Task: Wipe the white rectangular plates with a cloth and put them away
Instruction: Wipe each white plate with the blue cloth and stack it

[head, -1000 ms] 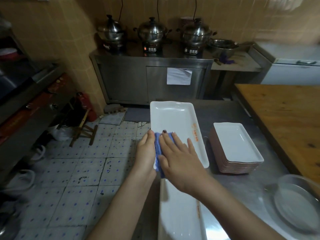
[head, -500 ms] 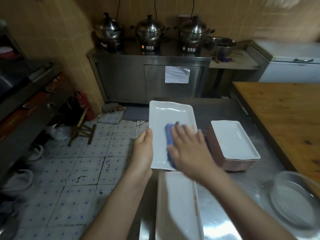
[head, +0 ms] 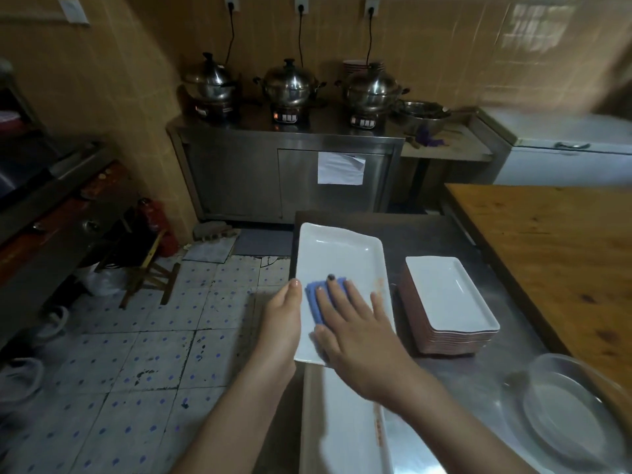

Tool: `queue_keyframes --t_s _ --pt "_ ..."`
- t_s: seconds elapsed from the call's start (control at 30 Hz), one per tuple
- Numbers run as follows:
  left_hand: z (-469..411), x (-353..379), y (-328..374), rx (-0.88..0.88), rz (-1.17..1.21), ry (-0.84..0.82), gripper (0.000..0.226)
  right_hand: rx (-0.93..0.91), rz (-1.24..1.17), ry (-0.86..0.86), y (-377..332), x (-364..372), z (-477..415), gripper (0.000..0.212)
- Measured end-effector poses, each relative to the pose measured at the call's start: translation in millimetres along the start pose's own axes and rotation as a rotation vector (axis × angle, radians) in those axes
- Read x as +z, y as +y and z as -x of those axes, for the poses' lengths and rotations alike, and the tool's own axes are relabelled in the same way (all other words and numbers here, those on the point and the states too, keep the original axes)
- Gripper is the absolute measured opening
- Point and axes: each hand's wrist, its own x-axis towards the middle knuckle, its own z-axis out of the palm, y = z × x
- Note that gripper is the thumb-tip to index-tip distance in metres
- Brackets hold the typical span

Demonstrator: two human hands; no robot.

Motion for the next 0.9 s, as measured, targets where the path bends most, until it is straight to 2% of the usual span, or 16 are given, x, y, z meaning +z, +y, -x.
queue_keyframes --t_s 0.1,0.17,0.23,0.4,0.5,0.63,0.77,0.83,0.9 --pt "6 9 -3 -0.048 0.056 -0.036 0.032 0.067 0.11 0.097 13 -21 -25 0.057" --pt "5 6 -2 -0.033 0.071 -0.02 0.027 0.191 0.109 0.105 24 -31 -30 0.055" --pt "2 -1 4 0.005 0.061 -0.008 0.029 0.231 0.112 0.108 23 -24 -18 0.056" --pt "1 -8 5 0.072 0.005 -0.044 0.027 0.028 -0.11 0.042 -17 4 3 0.058" --pt "5 -5 0 0.027 0.035 -0.084 0.026 0.066 -0.008 0.105 -9 -11 -17 0.055" --pt "7 -10 2 0.01 0.088 -0.034 0.027 0.216 0.089 0.099 11 -27 -7 0.054" --pt "12 -8 -2 0.016 0.087 -0.009 0.027 0.115 -0.002 0.049 -10 -12 33 0.056" --pt "20 0 -9 0.02 0.068 -0.021 0.027 0.074 -0.046 0.018 -19 -11 34 0.056" --pt "31 10 -14 0.007 0.104 -0.029 0.026 0.092 -0.002 0.057 -13 -20 23 0.055"
